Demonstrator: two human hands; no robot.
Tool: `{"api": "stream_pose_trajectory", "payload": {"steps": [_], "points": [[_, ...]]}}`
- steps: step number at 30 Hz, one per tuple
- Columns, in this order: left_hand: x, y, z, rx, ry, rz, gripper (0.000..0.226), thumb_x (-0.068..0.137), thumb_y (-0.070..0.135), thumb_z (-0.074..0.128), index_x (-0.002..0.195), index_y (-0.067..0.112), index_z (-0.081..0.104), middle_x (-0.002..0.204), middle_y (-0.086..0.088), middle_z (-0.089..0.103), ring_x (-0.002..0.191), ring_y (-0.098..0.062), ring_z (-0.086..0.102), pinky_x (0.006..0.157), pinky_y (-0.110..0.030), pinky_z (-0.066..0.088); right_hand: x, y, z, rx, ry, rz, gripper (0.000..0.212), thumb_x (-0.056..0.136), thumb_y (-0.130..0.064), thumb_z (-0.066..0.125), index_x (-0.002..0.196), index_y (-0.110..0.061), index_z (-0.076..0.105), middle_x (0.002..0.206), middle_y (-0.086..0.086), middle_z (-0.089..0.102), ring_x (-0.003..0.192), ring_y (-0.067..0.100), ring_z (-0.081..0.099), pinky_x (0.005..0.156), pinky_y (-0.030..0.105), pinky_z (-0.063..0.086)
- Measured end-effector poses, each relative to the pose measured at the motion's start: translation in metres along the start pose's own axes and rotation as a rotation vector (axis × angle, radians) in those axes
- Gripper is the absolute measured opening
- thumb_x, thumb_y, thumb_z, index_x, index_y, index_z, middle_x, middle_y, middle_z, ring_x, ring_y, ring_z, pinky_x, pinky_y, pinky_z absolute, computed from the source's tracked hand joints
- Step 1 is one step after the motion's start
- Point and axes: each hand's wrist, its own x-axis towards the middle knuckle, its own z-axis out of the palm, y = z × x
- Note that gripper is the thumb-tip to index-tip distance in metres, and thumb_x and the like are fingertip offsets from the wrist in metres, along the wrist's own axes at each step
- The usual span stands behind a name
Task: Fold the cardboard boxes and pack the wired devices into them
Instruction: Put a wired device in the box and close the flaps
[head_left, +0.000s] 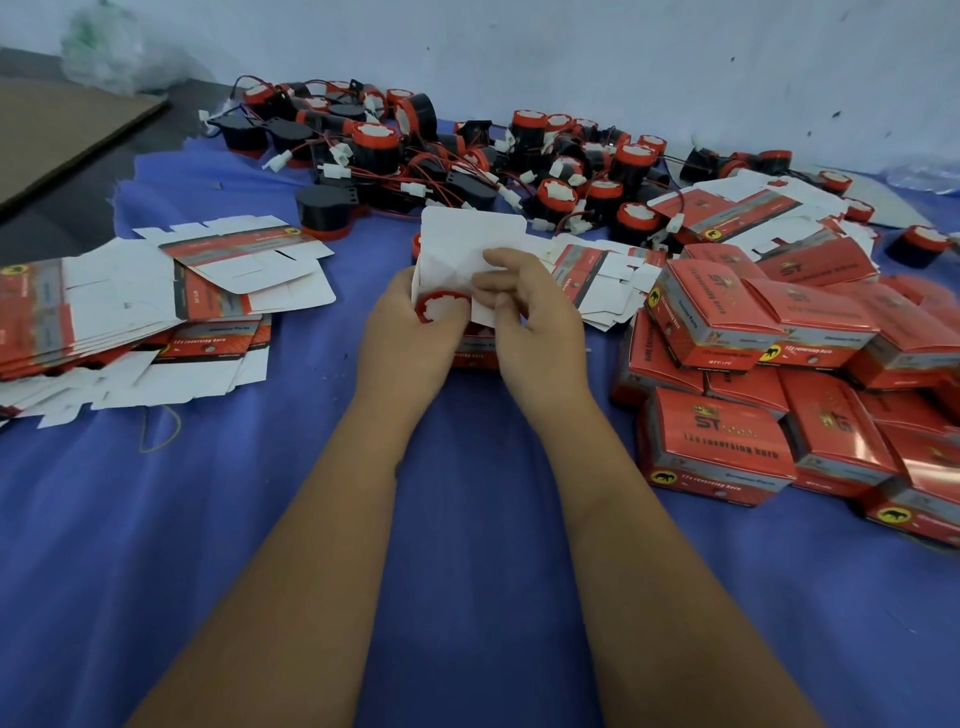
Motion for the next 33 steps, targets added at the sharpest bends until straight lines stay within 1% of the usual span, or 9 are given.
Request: {"api": "stream_pose_trajectory", "payload": {"steps": [4,6,11,14,18,22,26,29,33], "points": [[0.0,0.007,-0.004,-0.388,-0.019,-0.112,0.044,0.103,0.038,0.033,0.092,0.024,0.074,0.087,0.004,0.075,0.083,-0.011,0.07,0.073,-0.03,0.056,0.001,0.0,0.002,0.008,0.011,-0.003,0.041,0.09,0.015,0.042,0.122,-0.009,0.053,0.101,0.002,0.063,0.099,0.011,0.064,0.091,0.02,0.049],[0.001,0.009,-0.008,-0.335,-0.009,-0.093,0.042,0.099,0.034,0.035,0.078,0.027,0.07,0.076,0.007,0.07,0.07,-0.006,0.064,0.063,-0.023,0.05,0.0,0.0,0.003,-0.003,0.057,-0.005,0.042,0.088,0.012,0.048,0.124,-0.01,0.047,0.103,0.0,0.058,0.097,0.01,0.059,0.089,0.02,0.048],[0.001,0.003,-0.003,-0.131,-0.044,0.005,0.031,0.095,0.005,0.047,0.112,0.029,0.056,0.103,0.014,0.065,0.092,-0.001,0.061,0.072,-0.011,0.048,0.001,0.002,-0.002,-0.04,0.196,-0.072,0.066,0.081,0.005,0.063,0.134,-0.027,0.04,0.127,-0.001,0.047,0.116,0.017,0.047,0.099,0.025,0.04],[-0.001,0.004,-0.005,-0.123,0.055,0.075,0.035,0.092,0.001,0.054,0.095,0.036,0.056,0.096,0.018,0.064,0.09,0.008,0.06,0.077,-0.01,0.048,0.001,0.002,-0.002,-0.017,0.119,-0.021,0.037,0.086,0.009,0.052,0.106,-0.02,0.063,0.106,-0.004,0.063,0.099,0.006,0.056,0.086,0.013,0.044],[0.001,0.005,-0.012,-0.341,0.14,-0.099,0.039,0.084,-0.005,0.047,0.08,0.025,0.072,0.086,0.009,0.072,0.073,0.0,0.067,0.062,-0.019,0.054,0.003,0.005,-0.006,0.138,0.115,0.143,0.045,0.083,0.02,0.039,0.084,-0.009,0.073,0.098,0.007,0.069,0.095,0.014,0.063,0.079,0.019,0.052],[0.006,0.006,-0.017,-0.47,0.098,-0.228,0.018,0.085,0.013,0.064,0.075,0.022,0.077,0.085,0.004,0.076,0.078,-0.009,0.069,0.07,-0.022,0.054,0.006,0.005,-0.014,0.289,0.073,0.197,0.04,0.082,0.016,0.043,0.075,-0.01,0.073,0.09,0.006,0.071,0.095,0.015,0.066,0.087,0.029,0.055],[-0.001,0.002,-0.011,-0.027,0.063,0.069,0.019,0.093,0.013,0.063,0.092,0.029,0.073,0.116,0.013,0.064,0.105,0.002,0.057,0.087,-0.012,0.046,0.001,0.006,-0.016,0.118,-0.085,0.116,0.027,0.087,0.003,0.056,0.098,-0.015,0.072,0.115,-0.004,0.065,0.108,0.003,0.058,0.092,0.022,0.049],[-0.001,0.003,-0.013,-0.025,0.022,0.089,0.025,0.095,0.014,0.06,0.095,0.037,0.07,0.128,0.014,0.058,0.117,0.002,0.05,0.095,-0.013,0.041,0.0,0.008,-0.019,-0.009,-0.254,0.041,0.039,0.084,0.002,0.064,0.119,-0.014,0.067,0.131,-0.007,0.054,0.115,-0.009,0.047,0.093,0.006,0.039],[-0.002,0.006,-0.013,-0.031,-0.106,0.047,0.038,0.091,0.004,0.054,0.115,0.028,0.071,0.142,0.013,0.052,0.125,0.001,0.047,0.085,0.0,0.04,0.001,0.006,-0.024,0.023,-0.268,0.038,0.043,0.082,0.003,0.07,0.122,-0.011,0.067,0.135,-0.002,0.054,0.115,-0.008,0.048,0.09,0.0,0.036]]}}
